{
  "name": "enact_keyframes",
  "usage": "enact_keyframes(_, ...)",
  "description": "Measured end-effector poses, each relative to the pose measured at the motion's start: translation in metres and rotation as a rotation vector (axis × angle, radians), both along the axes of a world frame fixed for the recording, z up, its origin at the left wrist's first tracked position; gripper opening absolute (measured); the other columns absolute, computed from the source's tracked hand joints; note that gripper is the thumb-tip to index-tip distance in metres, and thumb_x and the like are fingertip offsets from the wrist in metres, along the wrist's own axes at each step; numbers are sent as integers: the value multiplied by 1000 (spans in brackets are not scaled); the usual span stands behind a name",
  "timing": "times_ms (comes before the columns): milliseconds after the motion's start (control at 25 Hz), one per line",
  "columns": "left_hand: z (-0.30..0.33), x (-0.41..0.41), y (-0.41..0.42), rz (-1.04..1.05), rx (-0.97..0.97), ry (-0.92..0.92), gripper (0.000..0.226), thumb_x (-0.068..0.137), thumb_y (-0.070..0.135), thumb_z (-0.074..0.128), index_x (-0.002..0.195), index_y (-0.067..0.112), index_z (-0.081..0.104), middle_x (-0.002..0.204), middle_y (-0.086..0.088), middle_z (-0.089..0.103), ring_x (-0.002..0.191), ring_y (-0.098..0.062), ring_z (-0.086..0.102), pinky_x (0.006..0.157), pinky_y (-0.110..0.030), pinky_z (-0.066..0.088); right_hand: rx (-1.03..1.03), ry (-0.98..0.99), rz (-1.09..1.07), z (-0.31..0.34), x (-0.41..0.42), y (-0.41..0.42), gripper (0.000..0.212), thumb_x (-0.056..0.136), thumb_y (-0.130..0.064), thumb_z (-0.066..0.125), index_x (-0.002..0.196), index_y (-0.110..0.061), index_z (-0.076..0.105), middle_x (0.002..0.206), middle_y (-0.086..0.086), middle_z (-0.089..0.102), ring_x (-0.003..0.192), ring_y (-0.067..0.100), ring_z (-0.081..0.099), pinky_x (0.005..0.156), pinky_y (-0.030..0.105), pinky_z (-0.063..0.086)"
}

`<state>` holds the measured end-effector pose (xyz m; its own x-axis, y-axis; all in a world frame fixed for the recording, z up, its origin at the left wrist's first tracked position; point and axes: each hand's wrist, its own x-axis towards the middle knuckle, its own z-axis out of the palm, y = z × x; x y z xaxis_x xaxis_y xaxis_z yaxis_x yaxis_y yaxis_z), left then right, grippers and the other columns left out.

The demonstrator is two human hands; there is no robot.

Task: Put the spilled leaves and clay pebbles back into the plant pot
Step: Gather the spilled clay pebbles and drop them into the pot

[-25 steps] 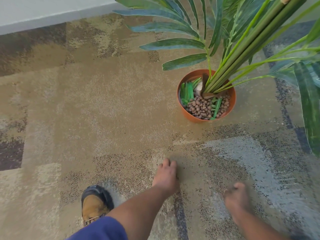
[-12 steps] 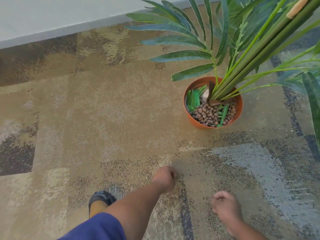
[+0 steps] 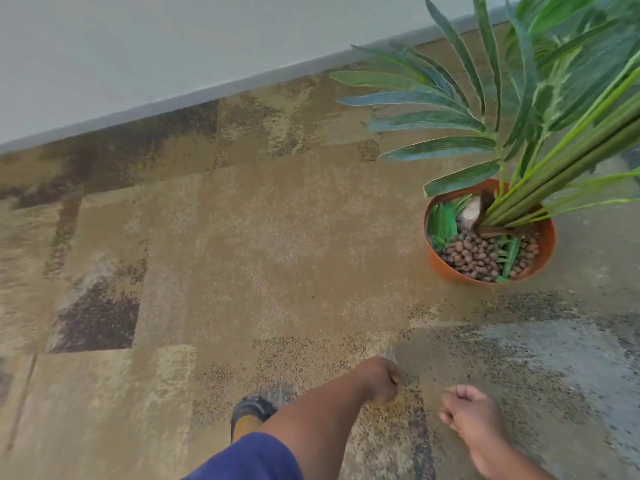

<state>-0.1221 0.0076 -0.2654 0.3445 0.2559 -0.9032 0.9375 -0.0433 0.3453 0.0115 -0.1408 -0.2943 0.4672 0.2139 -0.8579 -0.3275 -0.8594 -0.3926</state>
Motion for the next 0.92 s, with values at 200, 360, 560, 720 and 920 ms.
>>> enact_keyframes(200,4,-11,-6,-323,131,-33,79,86,2,71,150,32,37,159,-10,22,145,-41,26,113,-54,41,25,-335,299,5,1,10,21,85,-1,78,87,-20,69,91,-1,69,66,13,64,48,19,48)
enact_keyframes(360,-3,-17,-20,-629,274,40,123,83,7,75,156,43,-19,159,-12,-40,144,-48,-30,113,-73,20,-33,-462,603,6,9,18,22,87,-6,76,103,-21,72,112,1,63,78,9,61,54,12,50)
enact_keyframes(560,-7,-19,-46,-748,260,12,127,80,6,76,156,39,-20,153,-11,-46,134,-47,-41,108,-80,-6,-9,-243,910,6,-10,-3,28,89,-3,69,73,-23,59,91,-7,56,77,9,60,77,25,53)
enact_keyframes(720,-16,-46,-73,-1010,291,-104,125,73,9,83,159,36,-4,163,-9,-29,144,-46,-31,103,-80,-13,-2,-218,952,1,-24,-21,32,86,-1,67,68,-25,55,90,-7,54,78,9,57,76,27,47)
enact_keyframes(920,-17,-70,-70,-547,399,12,89,80,-3,70,149,31,24,160,-13,19,147,-45,20,118,-63,25,-127,-314,878,6,-13,-13,25,88,9,59,78,-14,63,92,-6,57,79,8,57,79,28,55)
